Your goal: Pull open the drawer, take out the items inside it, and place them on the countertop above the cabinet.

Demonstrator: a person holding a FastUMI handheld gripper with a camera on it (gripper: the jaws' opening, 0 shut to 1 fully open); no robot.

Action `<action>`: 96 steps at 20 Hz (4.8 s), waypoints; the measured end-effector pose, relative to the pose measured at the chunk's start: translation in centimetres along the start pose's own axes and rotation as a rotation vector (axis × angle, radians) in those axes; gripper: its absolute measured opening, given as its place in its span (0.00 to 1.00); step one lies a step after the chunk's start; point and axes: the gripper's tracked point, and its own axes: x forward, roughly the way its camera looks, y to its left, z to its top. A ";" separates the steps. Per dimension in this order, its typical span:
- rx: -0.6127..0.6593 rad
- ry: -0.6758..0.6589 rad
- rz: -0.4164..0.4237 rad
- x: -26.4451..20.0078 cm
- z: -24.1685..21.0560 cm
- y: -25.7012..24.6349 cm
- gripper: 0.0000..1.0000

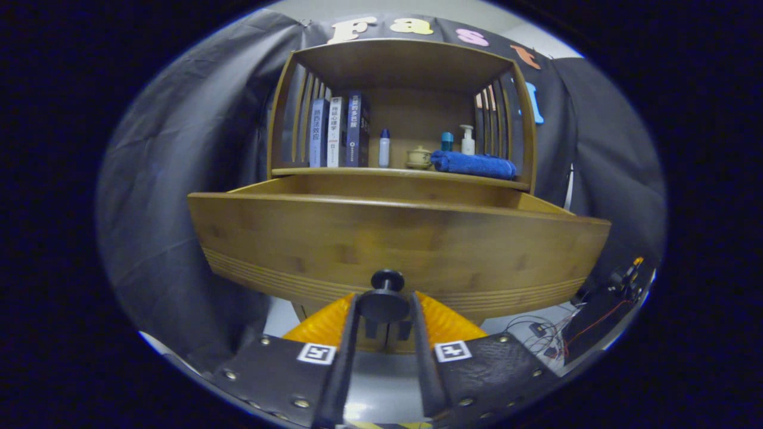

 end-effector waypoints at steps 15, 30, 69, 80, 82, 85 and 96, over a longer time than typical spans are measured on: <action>0.056 0.193 0.102 3.3 13.0 0.0 1.00; 0.205 0.591 0.018 13.0 3.5 -1.3 0.45; 0.157 0.349 0.142 12.8 11.6 1.3 0.14; 0.254 0.078 0.133 16.9 25.8 -0.1 0.14; 0.278 0.050 0.116 19.4 26.9 -0.7 0.14; 0.279 0.047 0.069 22.9 27.0 -1.7 0.14; 0.314 0.061 0.061 26.7 26.1 -0.3 0.41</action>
